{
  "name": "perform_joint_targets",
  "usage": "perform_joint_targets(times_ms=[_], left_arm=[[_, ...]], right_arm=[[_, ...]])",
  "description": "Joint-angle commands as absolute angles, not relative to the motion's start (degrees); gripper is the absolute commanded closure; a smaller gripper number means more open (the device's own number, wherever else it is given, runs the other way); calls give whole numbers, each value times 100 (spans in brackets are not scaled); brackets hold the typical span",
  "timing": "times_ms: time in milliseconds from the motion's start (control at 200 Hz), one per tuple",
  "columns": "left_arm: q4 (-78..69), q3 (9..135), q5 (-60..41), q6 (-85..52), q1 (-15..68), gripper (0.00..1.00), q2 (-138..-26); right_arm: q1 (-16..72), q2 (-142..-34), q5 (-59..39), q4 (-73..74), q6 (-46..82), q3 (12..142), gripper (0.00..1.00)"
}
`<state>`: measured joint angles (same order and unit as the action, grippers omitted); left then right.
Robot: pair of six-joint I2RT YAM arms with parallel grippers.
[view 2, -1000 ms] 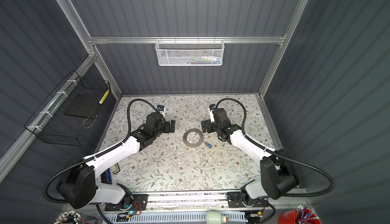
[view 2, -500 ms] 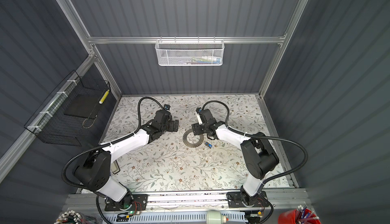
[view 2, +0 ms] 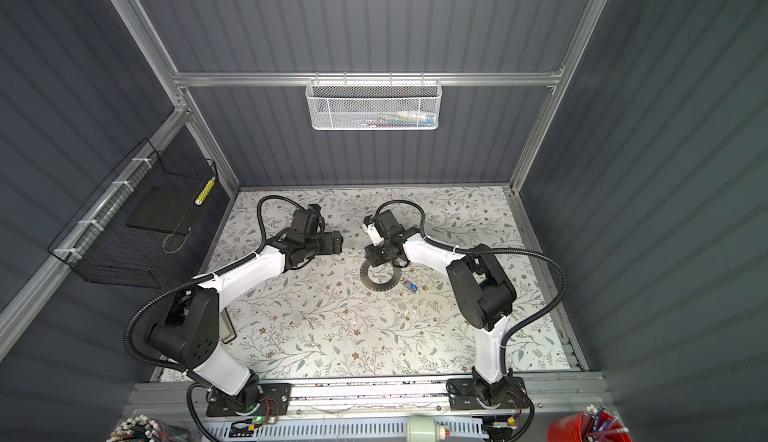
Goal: Put the keys on the keyring
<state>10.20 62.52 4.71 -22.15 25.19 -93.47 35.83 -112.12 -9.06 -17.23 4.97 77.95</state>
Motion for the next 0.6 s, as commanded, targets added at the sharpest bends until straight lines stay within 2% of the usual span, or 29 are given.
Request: perform_joint_targets(times_ms=[0, 140, 595], left_arm=[[1382, 6246, 18, -2620, 2342, 8, -9218], [1490, 6293, -206, -2676, 2249, 9, -9355], [1573, 6384, -233, -2536, 2250, 10, -9545]], right_arm=[[3582, -11355, -1256, -2057, 380, 8072, 58], [3580, -11643, -1318, -2321, 409, 8397, 64], [3582, -12263, -1105, -2761, 361, 9170, 71]])
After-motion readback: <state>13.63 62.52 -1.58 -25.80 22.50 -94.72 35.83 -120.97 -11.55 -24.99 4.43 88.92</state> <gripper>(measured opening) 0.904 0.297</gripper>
